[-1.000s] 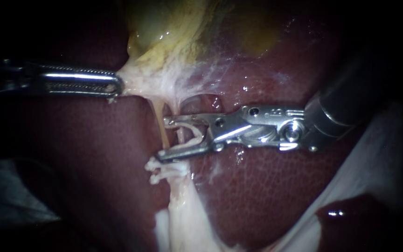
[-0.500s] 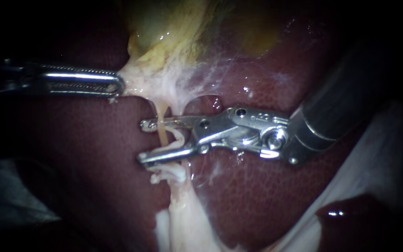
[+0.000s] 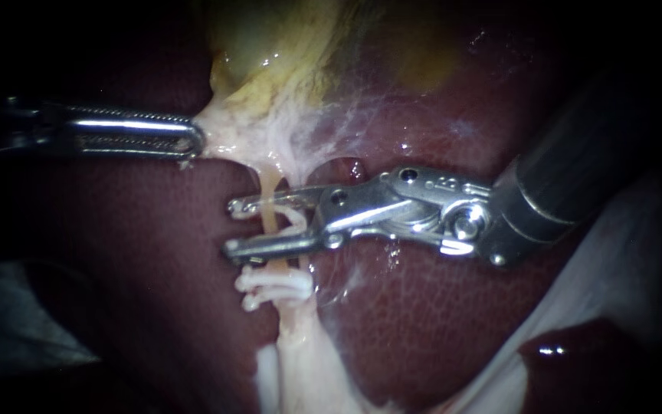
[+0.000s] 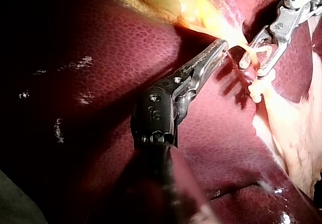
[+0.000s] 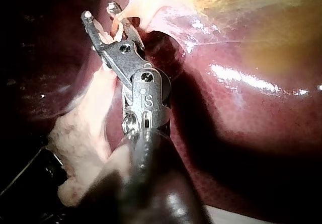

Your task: Clipping third clip left tube

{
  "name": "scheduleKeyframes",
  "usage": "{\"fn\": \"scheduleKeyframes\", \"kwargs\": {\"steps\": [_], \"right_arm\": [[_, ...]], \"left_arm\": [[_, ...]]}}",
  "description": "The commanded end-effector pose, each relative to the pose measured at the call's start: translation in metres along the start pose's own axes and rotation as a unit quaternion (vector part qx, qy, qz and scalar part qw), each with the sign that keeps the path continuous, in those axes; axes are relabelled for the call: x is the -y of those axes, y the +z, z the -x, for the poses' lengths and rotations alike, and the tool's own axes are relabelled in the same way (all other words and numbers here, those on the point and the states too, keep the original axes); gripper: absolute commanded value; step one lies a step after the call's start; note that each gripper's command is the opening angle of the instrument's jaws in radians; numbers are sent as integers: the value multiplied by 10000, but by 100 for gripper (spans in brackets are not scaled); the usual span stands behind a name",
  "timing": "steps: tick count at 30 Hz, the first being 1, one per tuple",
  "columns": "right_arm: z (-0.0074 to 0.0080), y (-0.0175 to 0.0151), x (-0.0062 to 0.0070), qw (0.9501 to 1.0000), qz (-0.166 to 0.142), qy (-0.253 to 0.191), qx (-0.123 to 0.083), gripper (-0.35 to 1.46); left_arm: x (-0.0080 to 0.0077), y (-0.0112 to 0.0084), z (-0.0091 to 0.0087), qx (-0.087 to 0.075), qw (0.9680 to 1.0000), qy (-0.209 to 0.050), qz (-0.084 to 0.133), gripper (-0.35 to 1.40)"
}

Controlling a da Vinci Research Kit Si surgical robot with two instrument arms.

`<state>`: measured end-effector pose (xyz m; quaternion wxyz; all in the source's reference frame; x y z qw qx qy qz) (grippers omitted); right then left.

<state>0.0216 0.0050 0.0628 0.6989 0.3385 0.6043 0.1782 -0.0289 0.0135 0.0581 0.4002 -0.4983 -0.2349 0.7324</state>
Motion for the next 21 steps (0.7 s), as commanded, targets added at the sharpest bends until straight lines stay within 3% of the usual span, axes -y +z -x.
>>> {"fn": "scheduleKeyframes", "kwargs": {"steps": [1, 4, 21], "right_arm": [[0, 1, 1, 10000, -3, 45, 8, -9], [1, 0, 2, 9999, -8, 158, 20, -35], [9, -1, 2, 9995, -87, 314, 54, -34]], "left_arm": [[0, 0, 0, 0, 10000, 0, 1, -35], [0, 0, 0, 0, 10000, 0, 1, -35], [1, 1, 0, -1, 10000, -1, 0, -35]]}}
